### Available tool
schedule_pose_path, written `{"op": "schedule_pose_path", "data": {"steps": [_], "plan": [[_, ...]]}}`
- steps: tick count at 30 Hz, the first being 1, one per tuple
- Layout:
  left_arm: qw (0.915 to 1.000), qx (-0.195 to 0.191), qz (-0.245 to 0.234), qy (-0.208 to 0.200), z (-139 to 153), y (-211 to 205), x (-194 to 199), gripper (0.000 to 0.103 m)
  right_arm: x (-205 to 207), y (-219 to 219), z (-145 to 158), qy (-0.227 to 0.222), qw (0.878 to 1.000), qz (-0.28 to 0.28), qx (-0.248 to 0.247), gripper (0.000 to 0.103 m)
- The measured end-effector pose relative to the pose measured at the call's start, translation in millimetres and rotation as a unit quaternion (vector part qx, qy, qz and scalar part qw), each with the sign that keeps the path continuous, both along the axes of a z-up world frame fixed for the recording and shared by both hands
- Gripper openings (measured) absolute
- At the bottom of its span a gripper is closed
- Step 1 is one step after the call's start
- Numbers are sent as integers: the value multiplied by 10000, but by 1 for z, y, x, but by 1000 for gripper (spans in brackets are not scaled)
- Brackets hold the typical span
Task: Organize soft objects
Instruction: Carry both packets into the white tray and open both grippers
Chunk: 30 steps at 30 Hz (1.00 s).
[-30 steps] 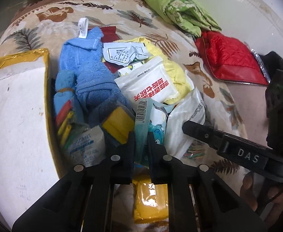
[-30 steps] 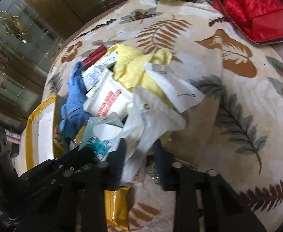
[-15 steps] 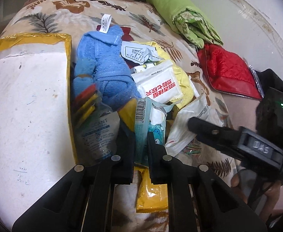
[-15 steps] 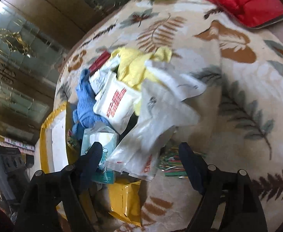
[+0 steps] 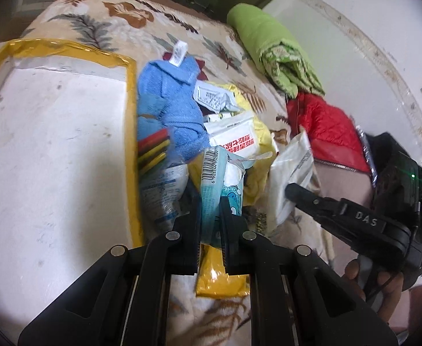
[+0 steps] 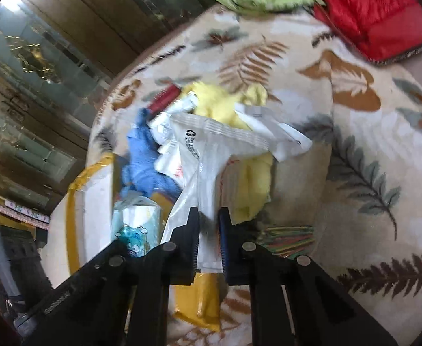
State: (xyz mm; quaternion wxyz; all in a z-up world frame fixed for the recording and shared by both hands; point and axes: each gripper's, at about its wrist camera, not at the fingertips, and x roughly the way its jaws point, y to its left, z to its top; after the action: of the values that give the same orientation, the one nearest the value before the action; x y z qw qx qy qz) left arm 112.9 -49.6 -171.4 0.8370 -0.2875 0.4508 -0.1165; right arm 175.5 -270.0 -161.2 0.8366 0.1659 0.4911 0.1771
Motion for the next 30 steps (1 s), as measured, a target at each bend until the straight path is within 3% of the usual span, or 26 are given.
{"op": "schedule_pose_path", "data": {"steps": [13, 20, 30], "plan": [[9943, 100, 1020, -295, 44, 73, -87, 11, -65, 72, 45, -367, 9919, 1196, 222, 11], [9892, 213, 1447, -28, 29, 105, -113, 11, -80, 122, 27, -192, 9845, 1740, -88, 11], [9847, 345, 1587, 637, -17, 125, -110, 11, -79, 174, -15, 75, 9765, 2035, -710, 11]]}}
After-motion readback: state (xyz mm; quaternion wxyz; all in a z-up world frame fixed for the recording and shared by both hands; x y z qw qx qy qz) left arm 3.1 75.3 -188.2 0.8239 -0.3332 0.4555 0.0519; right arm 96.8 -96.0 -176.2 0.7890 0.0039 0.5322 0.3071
